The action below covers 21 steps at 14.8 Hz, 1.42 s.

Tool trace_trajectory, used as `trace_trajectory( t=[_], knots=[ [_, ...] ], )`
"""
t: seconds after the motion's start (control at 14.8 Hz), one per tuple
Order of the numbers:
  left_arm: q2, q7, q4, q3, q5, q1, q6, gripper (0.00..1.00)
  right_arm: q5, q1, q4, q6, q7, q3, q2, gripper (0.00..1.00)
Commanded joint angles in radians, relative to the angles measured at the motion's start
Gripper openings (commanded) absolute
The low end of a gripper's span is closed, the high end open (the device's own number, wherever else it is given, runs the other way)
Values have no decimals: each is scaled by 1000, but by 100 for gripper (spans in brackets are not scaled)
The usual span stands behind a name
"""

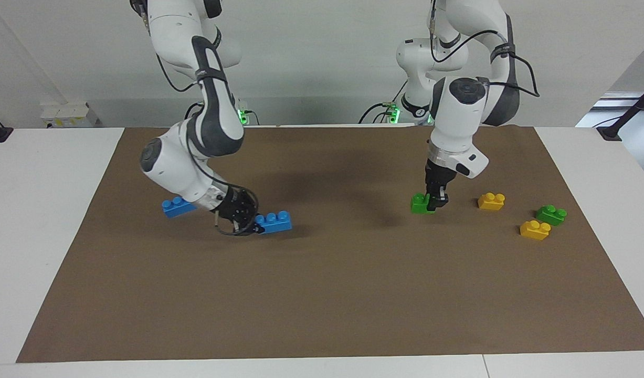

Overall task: Remove green block with left arm and hold with right
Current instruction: 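Carry the green piece outward with the left gripper while the right gripper carries blue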

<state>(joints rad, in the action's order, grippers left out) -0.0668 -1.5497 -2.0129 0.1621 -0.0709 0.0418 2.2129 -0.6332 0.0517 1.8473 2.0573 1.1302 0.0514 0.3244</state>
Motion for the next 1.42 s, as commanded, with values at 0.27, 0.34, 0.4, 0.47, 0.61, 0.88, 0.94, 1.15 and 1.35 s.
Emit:
trace_trajectory(
  t=[0.27,0.34,0.4,0.47,0.61,0.88,0.94,1.15,1.35],
  knots=[
    [-60,336,8,8,25,-183,59,0,21,-157,90,15,-190,-15,-7,0],
    [-80,379,9,8,25,-194,80,0,21,-167,96,21,-193,-15,-5,0],
    [-93,426,9,8,25,-213,103,0,21,-171,111,41,-201,-15,-4,0],
    [-109,457,9,8,25,-230,120,0,21,-174,122,55,-228,-15,-5,0],
    [-154,487,19,7,23,-240,169,0,21,-176,132,67,-244,-13,-2,0],
    [-248,500,103,4,10,-243,177,0,24,-156,173,138,-234,-15,-7,0],
    [-258,507,112,4,6,-244,177,0,24,-141,181,147,-234,-13,-7,0],
    [-290,511,137,4,-39,-264,179,0,41,-139,182,156,-234,-13,-7,35],
    [-335,514,167,4,-46,-269,191,0,66,-139,173,133,-234,-13,-10,92]
  ],
)
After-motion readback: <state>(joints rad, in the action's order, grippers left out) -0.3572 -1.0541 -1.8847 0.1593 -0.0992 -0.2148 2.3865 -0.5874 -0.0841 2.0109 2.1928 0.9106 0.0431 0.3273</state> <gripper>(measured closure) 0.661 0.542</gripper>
